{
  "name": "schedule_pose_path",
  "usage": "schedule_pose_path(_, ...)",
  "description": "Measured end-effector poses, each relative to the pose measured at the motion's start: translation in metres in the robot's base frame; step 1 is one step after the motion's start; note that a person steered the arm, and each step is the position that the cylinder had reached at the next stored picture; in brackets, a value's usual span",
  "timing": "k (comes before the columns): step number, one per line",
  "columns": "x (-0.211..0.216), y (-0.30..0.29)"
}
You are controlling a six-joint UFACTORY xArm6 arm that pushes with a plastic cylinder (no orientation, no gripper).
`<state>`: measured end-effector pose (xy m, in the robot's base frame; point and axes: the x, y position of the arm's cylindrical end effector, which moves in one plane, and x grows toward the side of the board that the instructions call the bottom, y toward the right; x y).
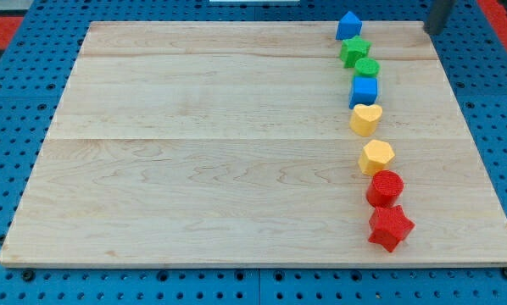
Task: Move your arm at the top right corner of the board
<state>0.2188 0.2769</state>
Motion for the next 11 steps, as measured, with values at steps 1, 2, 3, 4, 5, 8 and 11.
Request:
schedule_pose_path(1, -0.001, -0.005)
schedule_pose_path(2, -0.001, -0.004)
schedule_pose_path(3, -0.013, -0.003)
schedule_pose_path(4, -0.027, -0.001)
schedule_pose_path(5, -0.028, -0.002)
schedule_pose_path(8, -0.025, 0.005)
schedule_pose_path(11, 0.051, 0.013)
